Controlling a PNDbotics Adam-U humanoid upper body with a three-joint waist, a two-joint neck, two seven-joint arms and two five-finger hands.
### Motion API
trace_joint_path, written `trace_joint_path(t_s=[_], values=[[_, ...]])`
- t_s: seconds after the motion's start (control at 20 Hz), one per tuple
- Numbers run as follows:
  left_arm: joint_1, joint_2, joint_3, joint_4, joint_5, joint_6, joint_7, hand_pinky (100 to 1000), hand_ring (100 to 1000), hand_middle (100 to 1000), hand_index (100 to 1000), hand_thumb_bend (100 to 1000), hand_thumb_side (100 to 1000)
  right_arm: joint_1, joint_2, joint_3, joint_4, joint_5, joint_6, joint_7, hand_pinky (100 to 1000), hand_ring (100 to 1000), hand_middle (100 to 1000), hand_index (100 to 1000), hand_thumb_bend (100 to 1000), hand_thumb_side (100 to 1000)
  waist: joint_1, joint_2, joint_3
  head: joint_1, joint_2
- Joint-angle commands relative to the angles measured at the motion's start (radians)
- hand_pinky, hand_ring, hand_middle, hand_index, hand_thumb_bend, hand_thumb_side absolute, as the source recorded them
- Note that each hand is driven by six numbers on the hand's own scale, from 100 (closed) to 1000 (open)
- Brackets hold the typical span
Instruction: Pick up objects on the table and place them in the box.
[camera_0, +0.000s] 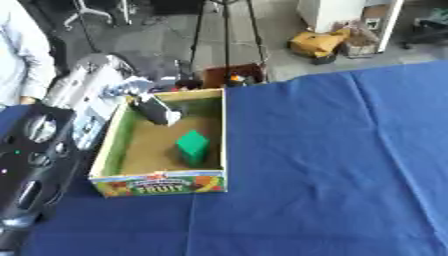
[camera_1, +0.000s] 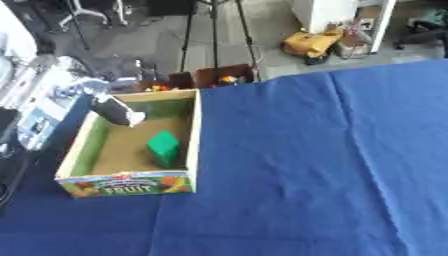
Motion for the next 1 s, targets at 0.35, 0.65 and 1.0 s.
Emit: trace_joint_path(t_s=[0.35, 0.65, 1.0], values=[[0.055, 0.065, 0.092, -0.267, 0.189, 0.123, 0.281, 848, 912, 914, 1000, 499, 784, -0.007, -0.018, -0.015, -0.02, 0.013, 0.001, -0.025, 718, 688, 493, 653, 100, 718, -0.024, -0.031, 0.02, -0.042, 0.008], [0.133, 0.062, 0.16, -0.414, 0.354, 0.202, 0.491, 801, 883, 898, 1000, 462, 904, -0.008, -0.016, -0.019, -0.02, 0.022, 0.001, -0.04, 717, 687, 495, 653, 100, 719, -0.035, -0.03, 0.033, -0.057, -0.003], [0.228, 0.017, 0.223, -0.545, 0.751, 0.243, 0.812, 767, 861, 872, 1000, 420, 1000, -0.011, -0.016, -0.027, -0.02, 0.029, 0.001, -0.054, 716, 687, 496, 652, 100, 719, -0.042, -0.021, 0.044, -0.068, -0.004]])
